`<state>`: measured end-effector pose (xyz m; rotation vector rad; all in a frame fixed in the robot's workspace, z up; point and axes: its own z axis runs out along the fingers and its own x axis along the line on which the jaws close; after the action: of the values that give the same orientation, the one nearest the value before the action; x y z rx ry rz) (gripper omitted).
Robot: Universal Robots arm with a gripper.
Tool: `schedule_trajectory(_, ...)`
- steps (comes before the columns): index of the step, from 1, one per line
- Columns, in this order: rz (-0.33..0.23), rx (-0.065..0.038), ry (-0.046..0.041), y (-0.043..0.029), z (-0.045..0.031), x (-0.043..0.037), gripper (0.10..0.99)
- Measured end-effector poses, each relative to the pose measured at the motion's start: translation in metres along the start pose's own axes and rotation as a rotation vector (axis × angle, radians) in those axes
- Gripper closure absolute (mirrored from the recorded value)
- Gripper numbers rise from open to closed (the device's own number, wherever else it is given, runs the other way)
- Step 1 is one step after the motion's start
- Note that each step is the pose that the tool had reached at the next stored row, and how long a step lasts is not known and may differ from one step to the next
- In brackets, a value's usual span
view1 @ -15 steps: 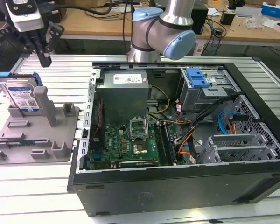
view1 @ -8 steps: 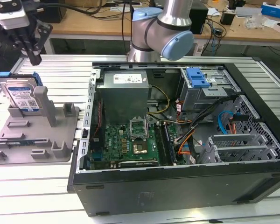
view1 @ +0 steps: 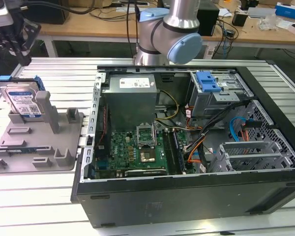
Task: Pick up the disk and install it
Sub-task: 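Reach for the disk, then pick up the disk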
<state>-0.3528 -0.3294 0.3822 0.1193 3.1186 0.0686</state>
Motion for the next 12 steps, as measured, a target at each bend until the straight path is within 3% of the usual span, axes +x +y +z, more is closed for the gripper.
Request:
schedule_trajectory(2,0.0,0.0,0.0004,0.0019,0.0003,0.0083,0.98)
schedule_trajectory(5,0.0,0.0,0.0014,0.0031,0.0007,0.0145,0.98)
schedule_trajectory(12,0.0,0.0,0.0032,0.0032,0.0006,0.0147,0.98)
